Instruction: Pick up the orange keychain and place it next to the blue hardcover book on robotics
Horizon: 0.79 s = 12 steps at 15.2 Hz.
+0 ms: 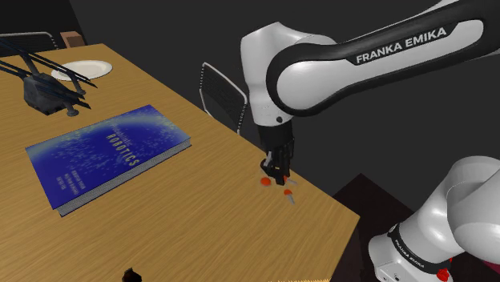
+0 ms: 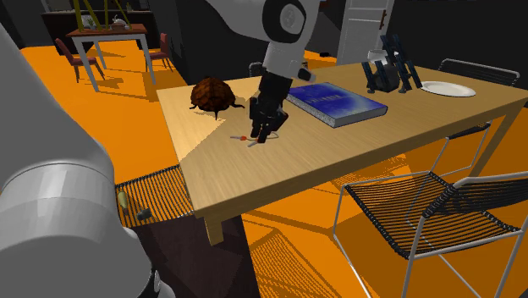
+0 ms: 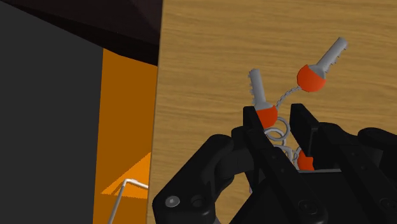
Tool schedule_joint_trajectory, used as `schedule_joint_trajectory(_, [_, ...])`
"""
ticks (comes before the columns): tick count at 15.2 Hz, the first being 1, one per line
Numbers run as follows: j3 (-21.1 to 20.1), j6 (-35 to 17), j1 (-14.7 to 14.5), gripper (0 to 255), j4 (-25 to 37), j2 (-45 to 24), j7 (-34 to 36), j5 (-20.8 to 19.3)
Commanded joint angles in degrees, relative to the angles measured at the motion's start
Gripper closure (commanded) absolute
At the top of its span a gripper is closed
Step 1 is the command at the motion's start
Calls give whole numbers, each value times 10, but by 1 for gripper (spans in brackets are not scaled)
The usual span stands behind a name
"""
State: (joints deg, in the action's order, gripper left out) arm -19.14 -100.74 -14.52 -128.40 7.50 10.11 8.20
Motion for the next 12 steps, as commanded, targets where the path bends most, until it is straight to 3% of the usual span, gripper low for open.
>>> schedule_joint_trajectory(1, [0,18,0,255,11,6,1,1])
schedule_joint_trajectory(6, [3,54,0,255,35,19,1,3])
schedule_joint_trajectory(12, [-14,72,-9,255,193,-124,49,-32])
